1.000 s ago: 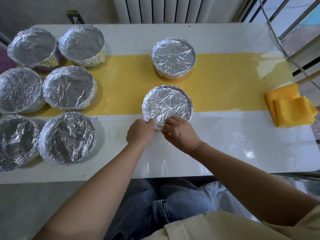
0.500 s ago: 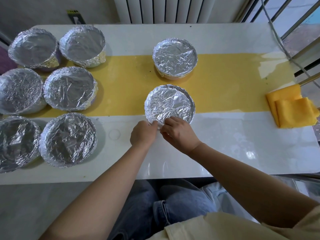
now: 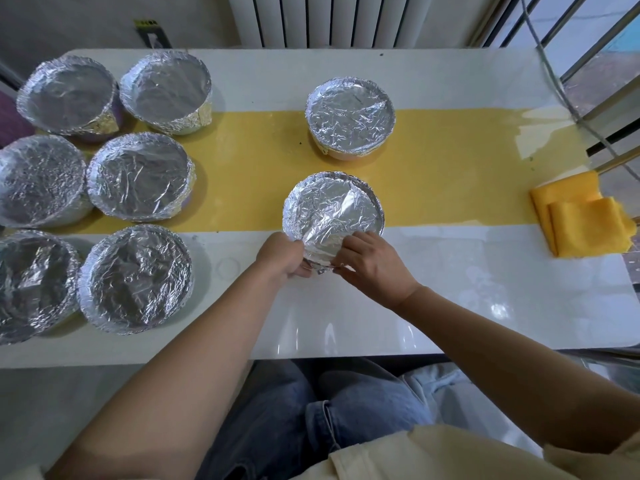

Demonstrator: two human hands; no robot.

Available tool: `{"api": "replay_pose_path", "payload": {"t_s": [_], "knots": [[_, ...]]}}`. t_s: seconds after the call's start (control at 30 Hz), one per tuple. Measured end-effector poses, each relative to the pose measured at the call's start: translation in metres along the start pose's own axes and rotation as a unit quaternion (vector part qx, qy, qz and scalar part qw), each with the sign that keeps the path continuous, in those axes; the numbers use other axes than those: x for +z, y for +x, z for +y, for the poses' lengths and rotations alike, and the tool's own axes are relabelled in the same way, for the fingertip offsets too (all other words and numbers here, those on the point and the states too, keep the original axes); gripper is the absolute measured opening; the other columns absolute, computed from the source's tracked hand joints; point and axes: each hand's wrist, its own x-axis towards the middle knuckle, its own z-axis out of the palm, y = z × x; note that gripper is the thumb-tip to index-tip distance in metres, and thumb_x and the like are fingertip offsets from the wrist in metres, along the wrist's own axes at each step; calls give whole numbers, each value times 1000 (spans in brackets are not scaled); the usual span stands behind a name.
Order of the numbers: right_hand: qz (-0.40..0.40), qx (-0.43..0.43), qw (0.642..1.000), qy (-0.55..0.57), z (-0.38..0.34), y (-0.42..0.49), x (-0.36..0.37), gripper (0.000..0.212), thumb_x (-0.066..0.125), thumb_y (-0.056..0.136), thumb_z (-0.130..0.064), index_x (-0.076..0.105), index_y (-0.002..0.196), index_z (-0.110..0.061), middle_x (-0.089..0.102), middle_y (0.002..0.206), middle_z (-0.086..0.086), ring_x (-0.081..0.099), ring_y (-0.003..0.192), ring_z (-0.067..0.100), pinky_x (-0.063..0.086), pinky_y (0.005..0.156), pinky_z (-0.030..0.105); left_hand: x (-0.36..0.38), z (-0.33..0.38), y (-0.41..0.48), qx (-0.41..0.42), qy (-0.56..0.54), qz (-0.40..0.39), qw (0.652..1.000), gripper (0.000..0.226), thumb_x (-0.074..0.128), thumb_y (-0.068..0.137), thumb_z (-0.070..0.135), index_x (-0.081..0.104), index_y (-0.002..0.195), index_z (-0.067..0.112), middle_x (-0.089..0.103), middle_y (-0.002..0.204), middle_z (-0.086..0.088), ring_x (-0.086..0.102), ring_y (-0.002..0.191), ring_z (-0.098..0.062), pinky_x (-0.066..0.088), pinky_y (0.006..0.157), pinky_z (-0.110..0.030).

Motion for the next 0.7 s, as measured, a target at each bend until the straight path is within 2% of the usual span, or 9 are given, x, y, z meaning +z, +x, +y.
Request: {"api": "replay_pose_path", "payload": {"t_s": [0.07,0.2,0.23,0.37,0.43,0.5,0.57,0.63,0.7], "knots": [[11,-8,1000,-3,0,2,3,20,59,85,-15,62,66,-9,54,69,6,52,63,28,33,61,32,0,-1,-3,-8,-12,8,1000,23,38,94,12,59,100,3,73,80,-14,70,56,-21,43,59,-26],[18,2,1000,1,-7,7,8,17,65,82,-5,61,66,-8,53,68,7,50,62,28,31,62,31,10,-4,-15,-47,-46,7,998,41,44,96,39,63,95,2,71,86,-14,71,71,-30,51,69,-32],[23,8,1000,6,-8,8,9,16,66,81,-4,61,66,-8,53,68,7,50,62,28,31,62,31,14,-5,-18,-55,-59,1,997,40,45,96,39,62,93,3,68,85,-14,70,69,-29,50,66,-30],[33,12,999,15,-13,10,13,15,66,80,-5,62,65,-8,53,67,7,51,62,27,33,59,31,25,-7,-20,-28,-130,13,991,24,39,97,13,60,96,2,64,78,-16,64,56,-23,47,51,-21],[33,20,999,19,-15,10,14,15,64,80,-6,63,65,-7,54,66,7,52,61,28,37,56,33,25,-8,-18,-22,-129,21,991,25,39,96,10,61,98,-1,66,74,-16,66,55,-23,50,55,-22],[33,23,999,17,-15,9,14,18,58,82,-8,62,65,-6,54,66,7,53,61,28,40,54,34,24,-8,-20,-20,-128,13,991,22,39,96,10,58,97,0,65,76,-18,65,59,-27,45,55,-24],[33,23,999,13,-15,9,14,21,55,84,-11,62,65,-7,55,66,8,52,61,28,41,53,34,23,-6,-24,-22,-126,-5,992,20,40,96,16,56,94,5,64,78,-16,63,65,-28,39,56,-25],[35,21,999,7,-15,9,15,21,53,85,-11,63,66,-7,54,67,7,52,61,28,41,54,34,22,-3,-30,-23,-108,-26,994,21,43,96,23,56,87,11,63,77,-12,64,68,-27,40,59,-27],[33,19,999,-2,-16,9,15,18,56,83,-8,63,66,-8,53,66,7,51,60,27,41,52,34,23,-2,-30,-8,-113,-33,993,18,42,95,15,57,85,12,62,76,-10,65,66,-26,42,58,-25]]}}
